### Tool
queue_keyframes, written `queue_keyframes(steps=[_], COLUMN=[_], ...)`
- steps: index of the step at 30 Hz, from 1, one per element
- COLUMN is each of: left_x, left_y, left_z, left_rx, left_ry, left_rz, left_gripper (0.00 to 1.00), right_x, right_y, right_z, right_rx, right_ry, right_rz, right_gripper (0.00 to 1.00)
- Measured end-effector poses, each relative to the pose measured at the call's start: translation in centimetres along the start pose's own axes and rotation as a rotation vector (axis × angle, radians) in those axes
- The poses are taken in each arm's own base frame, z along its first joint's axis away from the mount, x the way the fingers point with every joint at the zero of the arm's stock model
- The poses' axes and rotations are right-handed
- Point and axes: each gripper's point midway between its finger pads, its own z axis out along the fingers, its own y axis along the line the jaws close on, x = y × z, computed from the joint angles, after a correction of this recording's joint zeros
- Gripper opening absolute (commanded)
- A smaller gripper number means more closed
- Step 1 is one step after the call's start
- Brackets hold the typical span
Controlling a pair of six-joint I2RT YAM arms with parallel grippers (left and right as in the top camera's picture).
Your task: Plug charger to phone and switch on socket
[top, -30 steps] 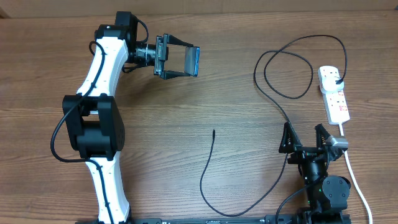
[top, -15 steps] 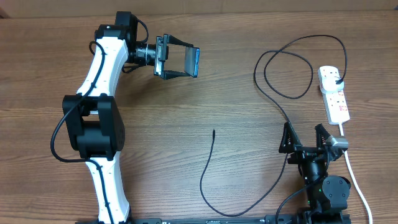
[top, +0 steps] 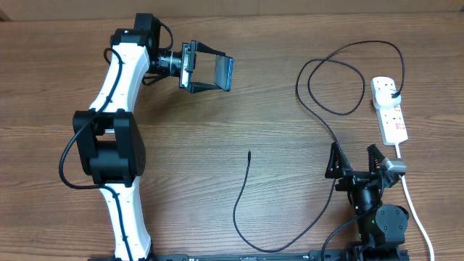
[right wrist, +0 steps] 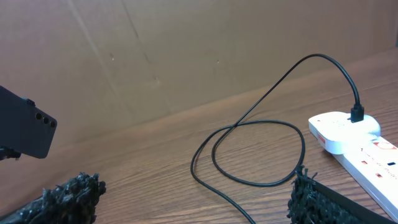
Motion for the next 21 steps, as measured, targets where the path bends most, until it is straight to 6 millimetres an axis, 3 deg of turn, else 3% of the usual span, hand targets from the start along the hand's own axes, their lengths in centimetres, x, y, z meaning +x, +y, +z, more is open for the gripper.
queue_keyframes(steps=[11,14,17,19,21], left_x=[-0.1,-0.1,0.2,0.4,0.4], left_y=[0.1,0.0,-0.1,-0.2,-0.2], left_z=[0.0,0.0,0.0,0.0,0.0], left_rx=[-0.003,-0.002,0.007,0.011,0.012], left_ry=[-0.006,-0.004,0.014,0.021,0.024], left_rz=[0.0,0.0,0.001,0.001,0.0], left_gripper=[0.04,0.04,0.04,0.04,0.04], right_x=[-0.1,1.6,1.9,1.3,-0.6], right_y=[1.1,1.3,1.2,1.4,2.1], right_z=[0.0,-0.1,-0.4,-0.6,-0.8], right_rx=[-0.063,-0.082,-0.062,-0.051,-0.048], right_ry=[0.001,0.078,0.135,0.164,0.173], right_rz=[0.0,0.027,0.039,0.038,0.032], right_gripper=[1.0,1.0,1.0,1.0,1.0])
